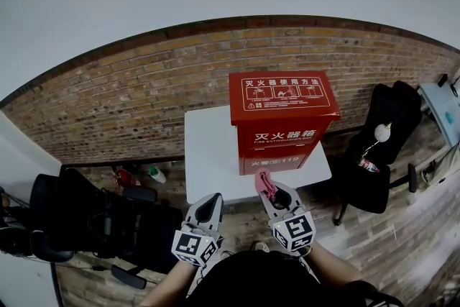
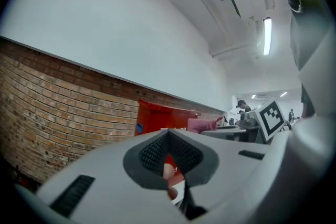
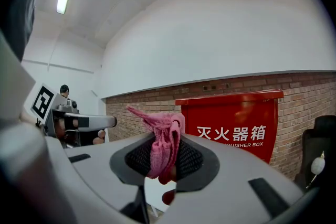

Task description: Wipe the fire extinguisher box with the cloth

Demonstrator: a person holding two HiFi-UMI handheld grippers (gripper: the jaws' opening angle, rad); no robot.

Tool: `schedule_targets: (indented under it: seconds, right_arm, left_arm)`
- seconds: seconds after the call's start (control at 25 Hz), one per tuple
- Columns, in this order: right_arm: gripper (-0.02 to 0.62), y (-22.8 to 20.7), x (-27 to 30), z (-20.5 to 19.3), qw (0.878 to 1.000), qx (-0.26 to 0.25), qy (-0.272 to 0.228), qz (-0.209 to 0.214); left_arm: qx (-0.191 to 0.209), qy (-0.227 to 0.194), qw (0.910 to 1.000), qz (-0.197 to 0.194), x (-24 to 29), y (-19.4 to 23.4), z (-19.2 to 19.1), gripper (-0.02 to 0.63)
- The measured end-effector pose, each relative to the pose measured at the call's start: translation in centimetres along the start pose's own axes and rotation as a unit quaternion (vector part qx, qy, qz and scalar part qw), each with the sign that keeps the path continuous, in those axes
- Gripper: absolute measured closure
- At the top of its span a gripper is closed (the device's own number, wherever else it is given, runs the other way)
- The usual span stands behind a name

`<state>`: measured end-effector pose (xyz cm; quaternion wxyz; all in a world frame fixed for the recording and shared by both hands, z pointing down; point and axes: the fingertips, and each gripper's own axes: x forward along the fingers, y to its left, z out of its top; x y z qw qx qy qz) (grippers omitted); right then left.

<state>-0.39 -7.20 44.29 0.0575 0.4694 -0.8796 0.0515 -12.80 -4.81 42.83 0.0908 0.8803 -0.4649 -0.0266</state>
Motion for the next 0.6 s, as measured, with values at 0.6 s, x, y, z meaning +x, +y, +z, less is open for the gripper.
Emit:
schedule_targets:
  seconds: [0.6]
  right_arm:
    - [0.497,0.92,-0.04,0.64,1.000,-0.001,0.000,-0.004]
  left_arm:
    - [-0.020,0.012,0.9997,0.005,-0.82,0.49,-0.75,0.583]
